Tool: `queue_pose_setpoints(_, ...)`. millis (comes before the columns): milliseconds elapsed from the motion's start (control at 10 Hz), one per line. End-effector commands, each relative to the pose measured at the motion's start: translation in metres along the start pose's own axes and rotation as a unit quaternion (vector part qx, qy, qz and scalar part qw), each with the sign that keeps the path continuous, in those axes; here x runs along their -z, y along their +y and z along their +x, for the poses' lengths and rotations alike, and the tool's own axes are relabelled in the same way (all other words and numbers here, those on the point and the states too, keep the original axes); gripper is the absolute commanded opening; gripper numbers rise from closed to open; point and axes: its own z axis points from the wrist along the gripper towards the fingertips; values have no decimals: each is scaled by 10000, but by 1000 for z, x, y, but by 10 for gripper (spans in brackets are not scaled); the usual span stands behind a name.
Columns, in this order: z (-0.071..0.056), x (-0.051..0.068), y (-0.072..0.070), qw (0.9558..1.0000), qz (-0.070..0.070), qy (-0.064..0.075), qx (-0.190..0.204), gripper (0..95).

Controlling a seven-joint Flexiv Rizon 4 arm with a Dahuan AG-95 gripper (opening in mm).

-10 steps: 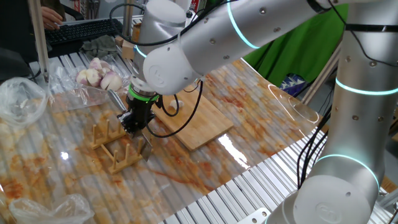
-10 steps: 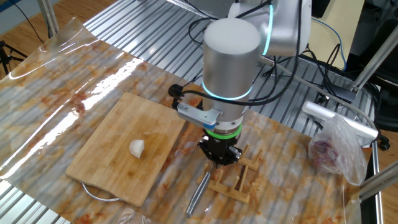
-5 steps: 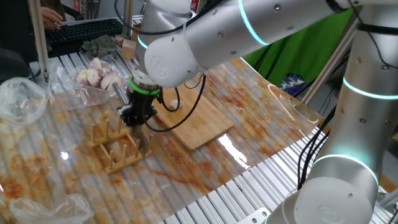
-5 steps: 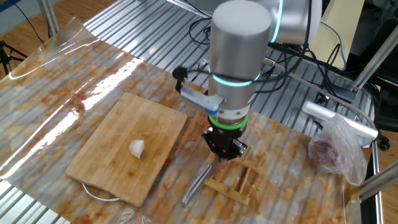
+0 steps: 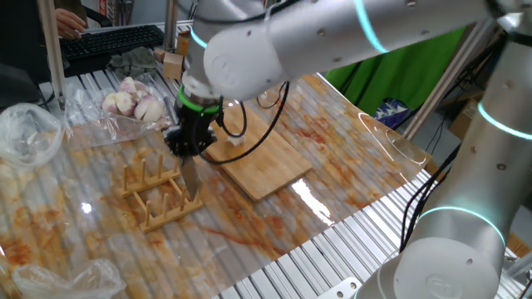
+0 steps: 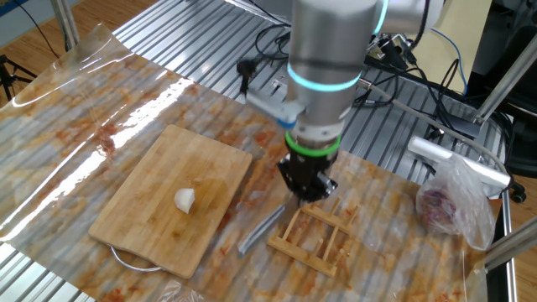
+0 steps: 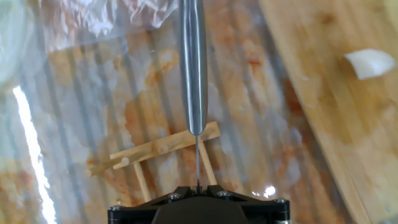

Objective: Chop the onions

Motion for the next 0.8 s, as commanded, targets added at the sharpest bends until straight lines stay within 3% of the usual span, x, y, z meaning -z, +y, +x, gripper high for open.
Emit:
queue_pose_setpoints(100,1,27,-7,9999,-33,-121,-30,0)
queue_pose_setpoints(200,0,34,-8,9999,-44,-113,16,0)
queue_pose_setpoints(400,-5,43,-16,9998,85,-76,183,0)
queue_pose_setpoints(800,-36,41,-47,9974,207,-111,688,0)
